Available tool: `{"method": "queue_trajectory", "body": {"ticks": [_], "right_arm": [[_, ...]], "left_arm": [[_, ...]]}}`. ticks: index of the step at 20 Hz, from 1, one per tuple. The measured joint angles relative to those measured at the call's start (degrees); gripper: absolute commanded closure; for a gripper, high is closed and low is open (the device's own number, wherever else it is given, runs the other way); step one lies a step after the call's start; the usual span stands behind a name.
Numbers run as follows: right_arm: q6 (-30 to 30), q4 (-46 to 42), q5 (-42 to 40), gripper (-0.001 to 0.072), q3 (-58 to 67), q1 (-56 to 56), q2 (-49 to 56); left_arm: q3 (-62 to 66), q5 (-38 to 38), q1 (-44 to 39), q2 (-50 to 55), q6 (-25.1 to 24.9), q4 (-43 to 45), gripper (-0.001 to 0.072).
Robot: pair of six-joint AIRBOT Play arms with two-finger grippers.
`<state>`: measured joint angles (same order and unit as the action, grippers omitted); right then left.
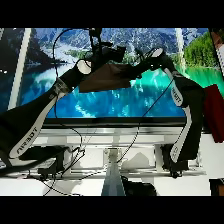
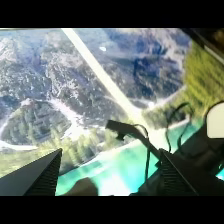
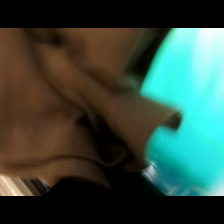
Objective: Fold the clothes and pants, and hang the long-sleeved shirts on hangers.
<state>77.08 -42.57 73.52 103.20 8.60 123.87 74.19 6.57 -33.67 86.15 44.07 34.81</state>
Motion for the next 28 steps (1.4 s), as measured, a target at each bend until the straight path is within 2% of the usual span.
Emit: {"method": "queue_trajectory", "body": {"ticks": [1,2,3,6,10,13,16,20,25,26,27,28], "right_arm": [[-0.09,0.24,-0.98,0.0696,0.7,0.68,0.0],[-0.09,0.28,-1.55,0.0695,1.7,1.09,-0.11],[-0.13,0.94,-1.73,0.0695,2.95,1.16,-0.57],[-0.15,1.81,-2.27,0.0696,6.38,-0.55,-3.04],[0.85,1.27,-2.4,0.0696,8.7,-7.23,-9.86],[5.07,-3.82,-0.42,0.0695,9.25,-14.88,-16.22],[10.49,-13.38,3.39,0.0696,9.44,-23.54,-22.73],[19.06,-26.97,8.79,0.0696,9.55,-36.35,-31.21],[23.65,-39.95,18.05,0.0695,9.31,-51.43,-37.2],[24.04,-41.48,20.76,0.0642,8.92,-53.99,-37.64],[24.37,-42.49,22.88,0.0382,8.44,-56.06,-37.9],[24.63,-43.3,24.7,-0.0007,7.89,-57.96,-38.21]], "left_arm": [[0.02,2.36,0.9,-0.66,0.02,2.73,0.0506],[0.02,6.21,2.32,-1.57,0.02,5.6,0.0657],[0.0,10.38,4.15,-2.58,0.02,8.09,0.0696],[0.0,24.68,10.78,-6.21,2.78,15.3,0.0697],[0.02,41.05,20.55,-11.39,15.78,27.43,0.0696],[0.02,50.01,26.18,-14.47,20.96,31.93,0.0696],[0.02,54.6,29.07,-16.0,23.28,33.88,0.0696],[0.02,56.94,30.38,-16.65,24.52,34.95,0.0696],[0.02,57.92,30.8,-16.85,24.81,35.32,0.0696],[0.02,57.99,30.82,-16.85,24.85,35.36,0.0696],[0.02,58.01,30.84,-16.85,24.94,35.39,0.0696],[0.02,58.03,30.86,-16.85,24.94,35.41,0.0696]]}}
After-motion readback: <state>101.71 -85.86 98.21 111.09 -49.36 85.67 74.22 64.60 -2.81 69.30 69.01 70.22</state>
